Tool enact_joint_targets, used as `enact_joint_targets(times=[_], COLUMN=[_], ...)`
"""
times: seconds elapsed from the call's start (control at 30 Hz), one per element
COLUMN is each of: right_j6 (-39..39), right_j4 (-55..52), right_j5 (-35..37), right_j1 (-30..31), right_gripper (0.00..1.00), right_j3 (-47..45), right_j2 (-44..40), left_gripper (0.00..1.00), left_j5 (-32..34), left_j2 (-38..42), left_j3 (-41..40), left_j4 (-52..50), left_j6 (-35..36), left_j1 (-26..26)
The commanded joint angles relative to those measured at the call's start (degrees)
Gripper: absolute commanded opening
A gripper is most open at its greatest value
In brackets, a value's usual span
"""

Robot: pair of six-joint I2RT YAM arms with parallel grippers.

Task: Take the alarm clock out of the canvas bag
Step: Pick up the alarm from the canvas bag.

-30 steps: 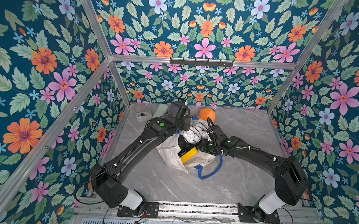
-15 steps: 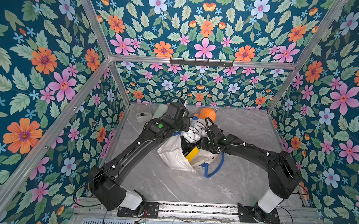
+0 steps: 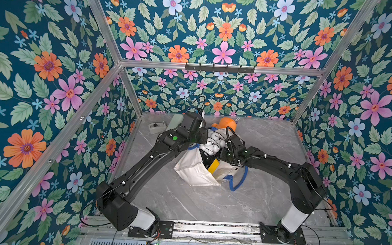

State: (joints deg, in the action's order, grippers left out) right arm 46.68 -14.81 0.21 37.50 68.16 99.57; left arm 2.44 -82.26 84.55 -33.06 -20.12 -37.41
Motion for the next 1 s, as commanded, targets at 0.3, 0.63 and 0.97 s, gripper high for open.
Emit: enact_joint_targets(times=[0.3, 0.63, 0.97], right_j6=[-3.50, -7.17, -8.19], right_j4=[4.66, 3.01, -1.13], right_j5=[1.74, 2.34, 3.15], right_j1=[-0.23, -0.25, -0.25], right_gripper=[0.00, 0.00, 0.00], right_j3=[-0.30, 0.38, 1.22], right_j2=[-2.61, -8.34, -12.54], left_gripper=[0.00, 0.00, 0.00], left_j5=[0.37, 1.37, 2.20], left_j2=[1.77, 2.70, 3.55], left_j3=[-1.30, -4.42, -6.79], left_j4=[9.09, 12.16, 15.27], left_j6=[-1.11, -0.75, -0.37], left_j1=[0.21, 0.16, 0.14])
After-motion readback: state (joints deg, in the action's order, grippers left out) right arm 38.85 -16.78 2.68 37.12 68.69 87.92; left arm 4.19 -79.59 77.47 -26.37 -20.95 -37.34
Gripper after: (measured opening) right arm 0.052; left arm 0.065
